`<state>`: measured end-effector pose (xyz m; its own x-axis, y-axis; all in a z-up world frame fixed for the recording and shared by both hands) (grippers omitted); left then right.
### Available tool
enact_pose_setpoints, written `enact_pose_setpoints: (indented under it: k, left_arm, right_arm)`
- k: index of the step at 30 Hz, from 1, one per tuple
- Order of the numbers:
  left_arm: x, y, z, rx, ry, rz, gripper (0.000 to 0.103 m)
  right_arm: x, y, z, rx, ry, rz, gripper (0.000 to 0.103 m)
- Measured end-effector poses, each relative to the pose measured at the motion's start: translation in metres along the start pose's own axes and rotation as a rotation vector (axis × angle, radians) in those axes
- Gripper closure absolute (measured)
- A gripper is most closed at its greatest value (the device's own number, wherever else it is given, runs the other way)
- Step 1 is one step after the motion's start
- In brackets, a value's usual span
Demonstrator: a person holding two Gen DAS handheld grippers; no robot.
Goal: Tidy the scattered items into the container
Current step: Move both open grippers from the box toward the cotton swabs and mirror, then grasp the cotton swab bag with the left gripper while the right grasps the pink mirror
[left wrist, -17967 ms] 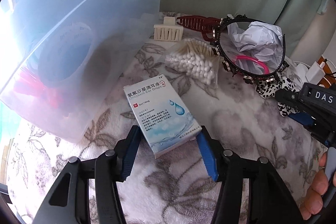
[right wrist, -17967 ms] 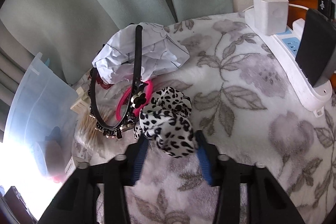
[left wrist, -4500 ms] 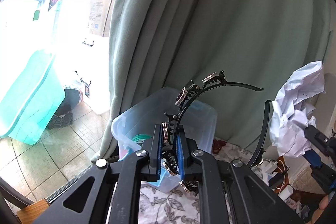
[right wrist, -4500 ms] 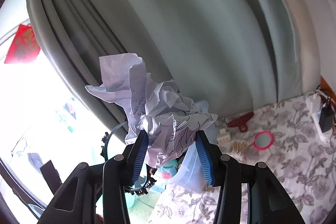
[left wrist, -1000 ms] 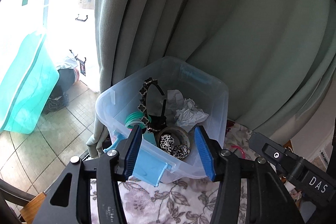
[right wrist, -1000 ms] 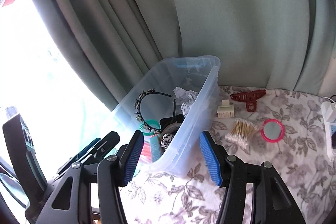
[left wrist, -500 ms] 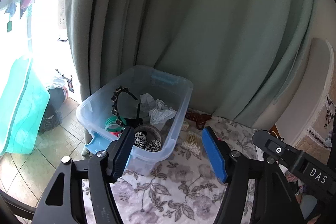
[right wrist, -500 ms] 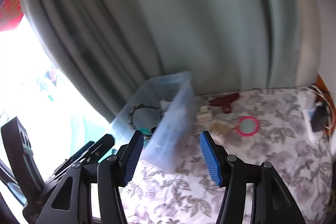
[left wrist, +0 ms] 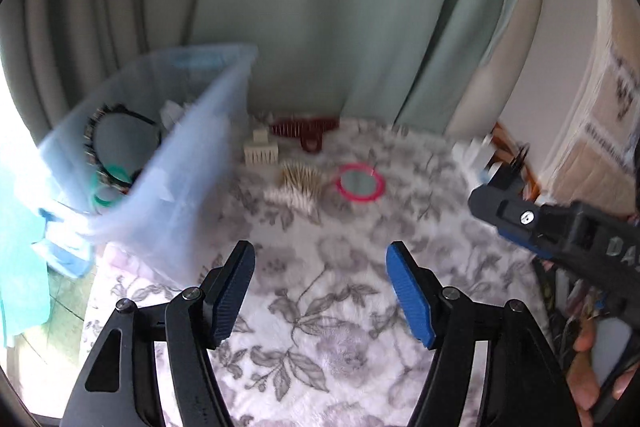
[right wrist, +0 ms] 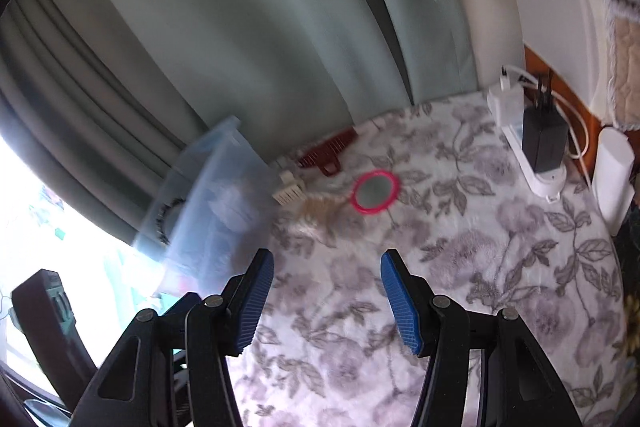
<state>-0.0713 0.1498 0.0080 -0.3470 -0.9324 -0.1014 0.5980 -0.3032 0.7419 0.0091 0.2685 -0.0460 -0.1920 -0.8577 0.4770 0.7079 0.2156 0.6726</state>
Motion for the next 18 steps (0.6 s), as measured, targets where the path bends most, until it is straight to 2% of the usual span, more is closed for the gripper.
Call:
enact_pose_setpoints:
  k: [9,13,18]
  left_arm:
    - [0.0,-0.1,0.011,0.064,-0.09,0.057,0.034]
    - [0.005,-0.137,0.02,0.083,-0.1,0.068,0.034]
    - [0.018,-0.167,0.029,0.071,-0.089,0.084,0.034]
  right_arm:
    - [-0.036,-0.07,0.008,0.094,0.036,-0.098,0.043]
    - [-0.046,-0.111,0.01,0.155,0.11,-0.122,0.041]
    - [-0.043,-0.145,0.015,0.176,0.22,-0.12,0.036]
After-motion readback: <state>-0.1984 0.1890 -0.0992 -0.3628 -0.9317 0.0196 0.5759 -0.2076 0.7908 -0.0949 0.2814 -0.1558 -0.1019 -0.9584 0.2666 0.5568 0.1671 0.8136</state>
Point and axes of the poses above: each gripper's, at about its wrist camera, not at the fingertips, and y roughly against the way its jaws point, x to its left, z to its top, the point moved 6 cm from there along -y, roughly the way its jaws point
